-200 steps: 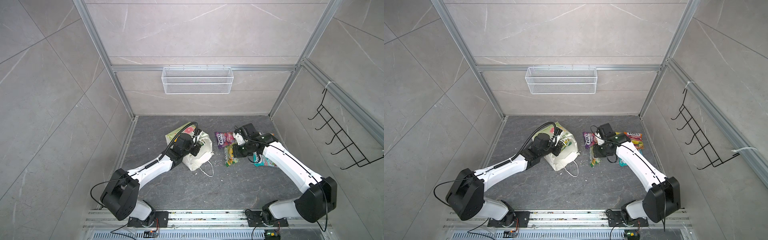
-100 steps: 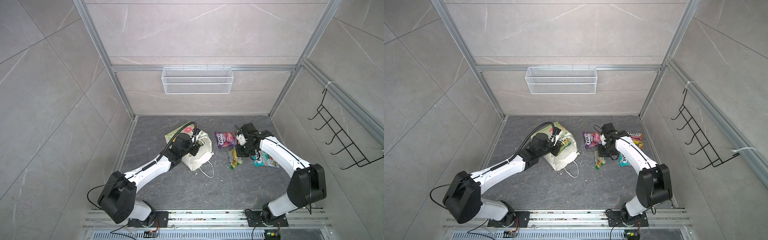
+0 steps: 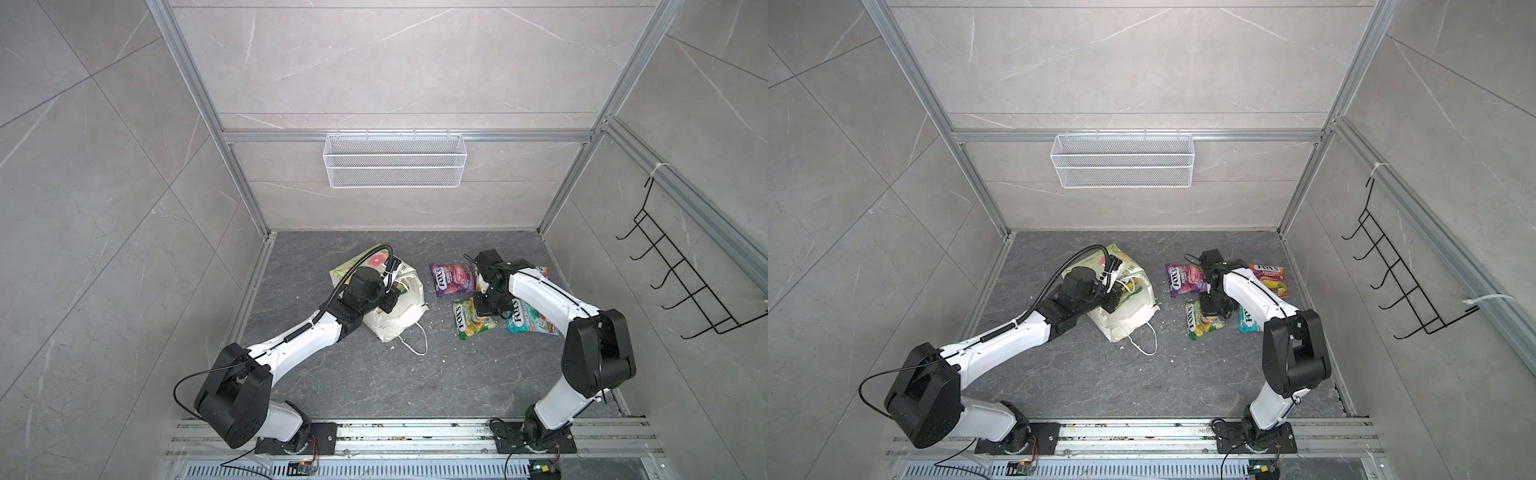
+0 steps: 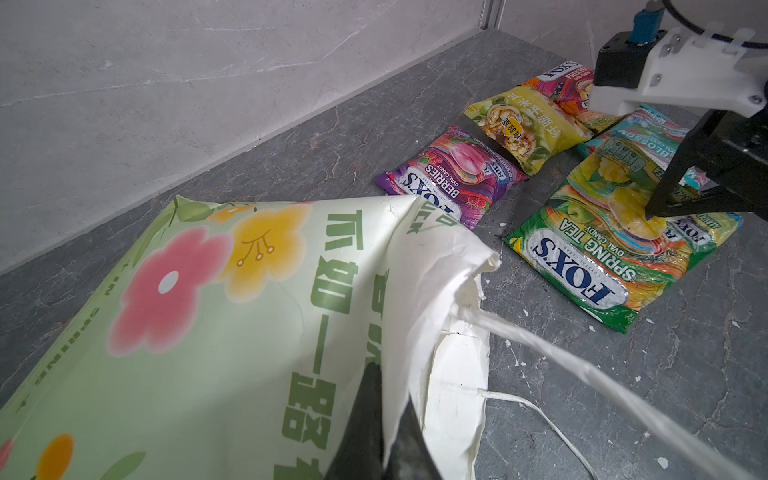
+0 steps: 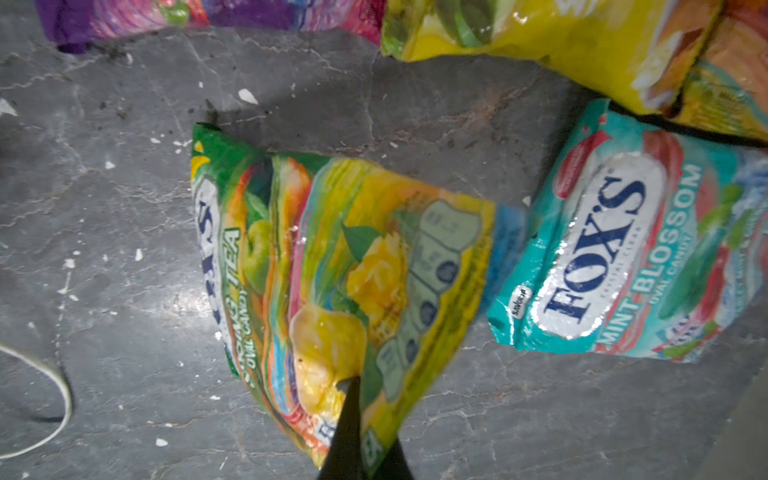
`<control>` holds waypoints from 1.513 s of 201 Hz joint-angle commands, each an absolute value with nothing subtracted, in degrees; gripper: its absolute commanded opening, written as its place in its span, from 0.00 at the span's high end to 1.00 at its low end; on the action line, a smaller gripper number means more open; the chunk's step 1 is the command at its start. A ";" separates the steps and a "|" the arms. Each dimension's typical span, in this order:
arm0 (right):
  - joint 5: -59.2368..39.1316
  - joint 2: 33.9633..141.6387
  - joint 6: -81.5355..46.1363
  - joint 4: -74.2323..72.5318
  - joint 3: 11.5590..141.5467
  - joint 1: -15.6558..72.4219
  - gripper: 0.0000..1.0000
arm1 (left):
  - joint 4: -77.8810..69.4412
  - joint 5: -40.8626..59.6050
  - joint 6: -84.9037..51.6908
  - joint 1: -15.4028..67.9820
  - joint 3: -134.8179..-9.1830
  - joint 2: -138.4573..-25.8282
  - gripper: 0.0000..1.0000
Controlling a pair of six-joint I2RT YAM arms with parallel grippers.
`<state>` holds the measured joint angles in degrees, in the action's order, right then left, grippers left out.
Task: Take the snacks out of the paper bag
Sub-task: 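Lower the spring tea packet onto the teal mint packet with the right gripper, then open the right gripper and release the spring tea packet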
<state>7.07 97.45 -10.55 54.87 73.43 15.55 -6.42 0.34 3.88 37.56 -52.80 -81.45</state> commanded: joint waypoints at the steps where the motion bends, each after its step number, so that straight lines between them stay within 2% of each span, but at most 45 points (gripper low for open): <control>1: 10.61 99.67 -11.73 56.06 75.48 15.51 0.98 | -8.71 1.25 3.72 37.38 -52.62 -80.24 1.00; 110: 16.40 107.05 -16.61 56.72 76.31 13.15 0.93 | -8.49 0.75 4.40 37.36 -51.99 -79.19 1.00; 179: 22.07 109.69 -18.02 57.12 76.91 12.21 0.83 | -7.73 1.44 5.02 37.38 -53.44 -79.76 1.00; 216: 25.44 111.18 -18.44 57.95 77.57 11.24 0.82 | -8.17 1.52 4.53 37.40 -52.79 -79.80 1.00; 262: 23.30 112.24 -19.07 58.10 77.74 9.27 0.81 | -7.75 1.50 4.56 37.40 -52.91 -78.99 1.00; 304: 24.51 111.63 -19.04 58.67 77.70 7.16 0.75 | -6.99 1.75 4.71 37.38 -53.38 -78.41 1.00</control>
